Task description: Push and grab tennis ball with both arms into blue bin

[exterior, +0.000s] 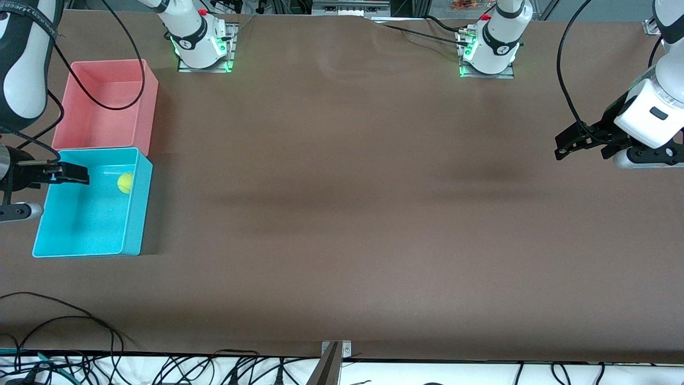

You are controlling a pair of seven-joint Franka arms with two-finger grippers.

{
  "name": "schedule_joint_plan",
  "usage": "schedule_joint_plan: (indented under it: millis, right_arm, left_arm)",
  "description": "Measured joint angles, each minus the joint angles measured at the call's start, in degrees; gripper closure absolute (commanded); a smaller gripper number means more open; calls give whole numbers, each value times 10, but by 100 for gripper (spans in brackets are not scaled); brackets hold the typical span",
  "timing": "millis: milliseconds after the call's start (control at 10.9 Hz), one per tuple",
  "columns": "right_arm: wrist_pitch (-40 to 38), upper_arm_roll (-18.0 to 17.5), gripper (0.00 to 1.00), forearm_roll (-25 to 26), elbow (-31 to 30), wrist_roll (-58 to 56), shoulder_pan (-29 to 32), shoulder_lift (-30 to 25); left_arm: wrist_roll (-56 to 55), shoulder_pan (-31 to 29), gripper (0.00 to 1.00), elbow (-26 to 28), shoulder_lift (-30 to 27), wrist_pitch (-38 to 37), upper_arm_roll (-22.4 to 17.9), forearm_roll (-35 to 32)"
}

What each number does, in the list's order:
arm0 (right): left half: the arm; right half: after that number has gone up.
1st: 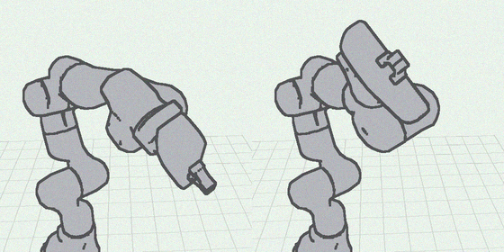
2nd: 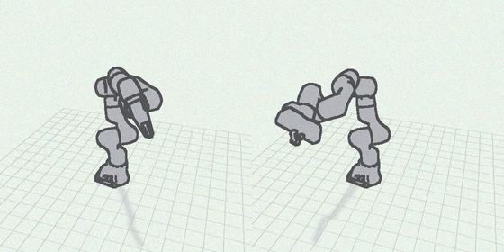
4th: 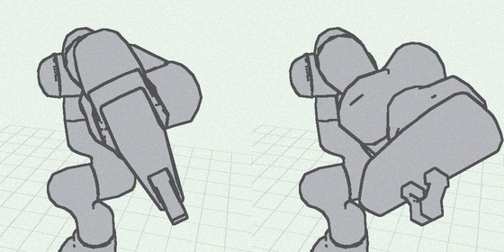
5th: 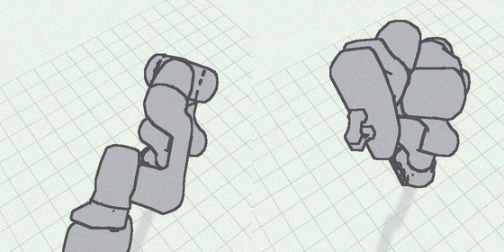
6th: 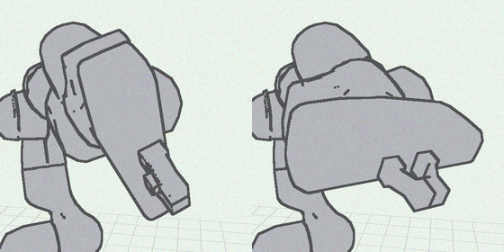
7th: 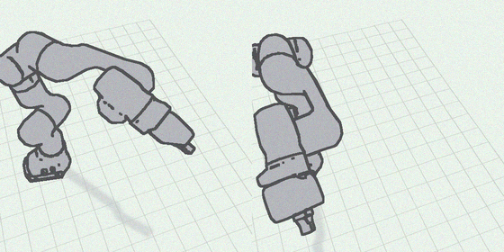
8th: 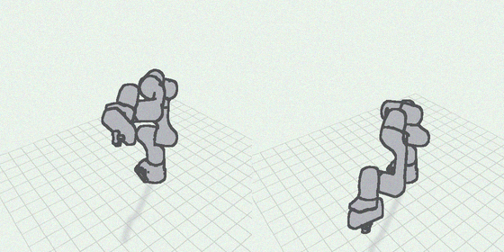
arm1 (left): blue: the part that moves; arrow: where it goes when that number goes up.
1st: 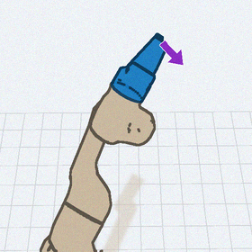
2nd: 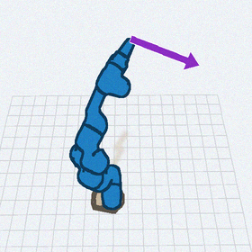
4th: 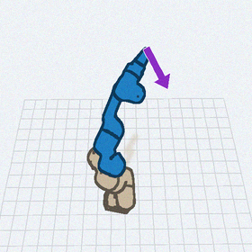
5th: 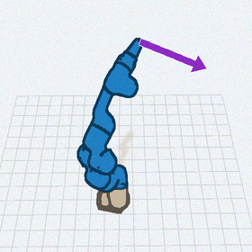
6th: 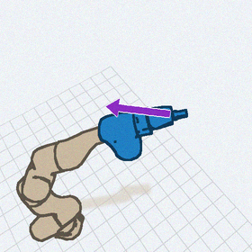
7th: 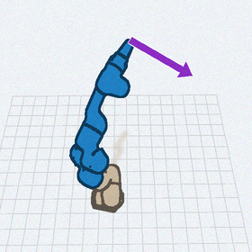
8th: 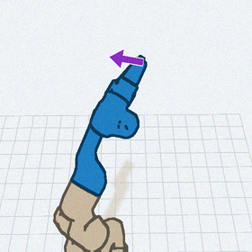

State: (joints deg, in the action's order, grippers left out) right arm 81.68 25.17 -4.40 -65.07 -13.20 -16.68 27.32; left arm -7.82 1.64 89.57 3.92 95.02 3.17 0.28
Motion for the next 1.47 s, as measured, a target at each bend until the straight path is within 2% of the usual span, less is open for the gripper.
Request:
schedule_joint_plan:
  millis: [92, 368, 551, 827, 1103, 1287, 1471]
  right_arm:
    - [1, -18, 0, 0, -2, 22, 3, -2]
    - [40, -150, 0, 2, -60, 126, 87, -52]
    - [68, -188, 0, 3, -119, 151, 129, -99]
    - [89, -193, 0, 9, -193, 152, 145, -169]
    - [97, -198, 0, 18, -211, 154, 145, -182]
    - [145, -199, 0, 20, -255, 154, 145, -199]
    - [189, -199, 0, 21, -318, 154, 146, -240]
  left_arm:
    - [0, 0, 0, 0, 0, 0, 0, 0]
    - [0, 0, 0, 0, 0, 0, 0, 0]
    - [0, 0, 0, 0, 0, 0, 0, 0]
    - [0, 0, 0, 0, 0, 0, 0, 0]
    - [0, 0, 0, 0, 0, 0, 0, 0]
    - [0, 0, 0, 0, 0, 0, 0, 0]
    - [0, 0, 0, 0, 0, 0, 0, 0]
